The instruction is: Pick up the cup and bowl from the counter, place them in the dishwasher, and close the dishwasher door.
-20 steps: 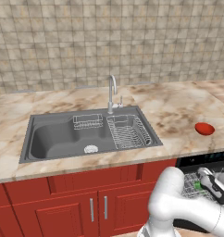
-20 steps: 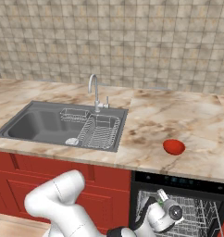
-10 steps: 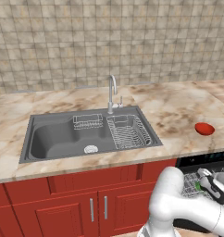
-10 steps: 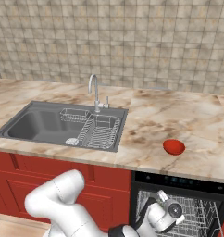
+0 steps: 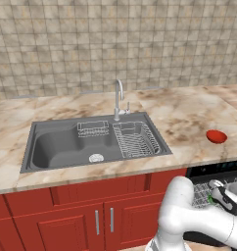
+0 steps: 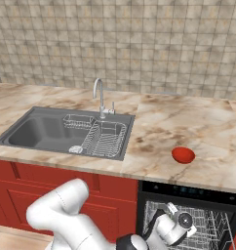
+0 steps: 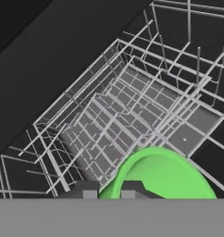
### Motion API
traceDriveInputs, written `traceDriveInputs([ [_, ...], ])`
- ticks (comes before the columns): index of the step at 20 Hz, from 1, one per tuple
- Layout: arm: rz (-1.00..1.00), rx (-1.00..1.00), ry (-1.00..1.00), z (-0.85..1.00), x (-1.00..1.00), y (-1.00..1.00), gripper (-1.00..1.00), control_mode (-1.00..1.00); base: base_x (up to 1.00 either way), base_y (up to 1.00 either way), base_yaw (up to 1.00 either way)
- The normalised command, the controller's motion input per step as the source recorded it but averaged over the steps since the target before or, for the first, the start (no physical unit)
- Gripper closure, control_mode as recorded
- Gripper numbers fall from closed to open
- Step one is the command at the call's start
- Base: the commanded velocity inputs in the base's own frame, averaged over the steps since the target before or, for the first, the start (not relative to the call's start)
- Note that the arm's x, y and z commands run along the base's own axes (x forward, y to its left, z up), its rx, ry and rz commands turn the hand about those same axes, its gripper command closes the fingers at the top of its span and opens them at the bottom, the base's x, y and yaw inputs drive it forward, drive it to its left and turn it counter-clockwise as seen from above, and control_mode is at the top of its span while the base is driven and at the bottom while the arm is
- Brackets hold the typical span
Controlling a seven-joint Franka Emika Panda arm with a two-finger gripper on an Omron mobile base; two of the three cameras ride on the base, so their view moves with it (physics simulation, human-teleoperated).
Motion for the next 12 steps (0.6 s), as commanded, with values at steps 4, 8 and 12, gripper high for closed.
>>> traceDriveInputs([
  [4, 0.00, 0.00, 0.00, -0.78, 0.00, -0.01, 1.00, -1.00, 0.00, 0.00, 0.00],
  [8, 0.00, 0.00, 0.00, -0.97, 0.00, 0.00, 1.00, -1.00, 0.00, 0.00, 0.00],
  [12, 0.00, 0.00, 0.00, -0.65, 0.00, 0.00, -1.00, -1.00, 0.00, 0.00, 0.00],
])
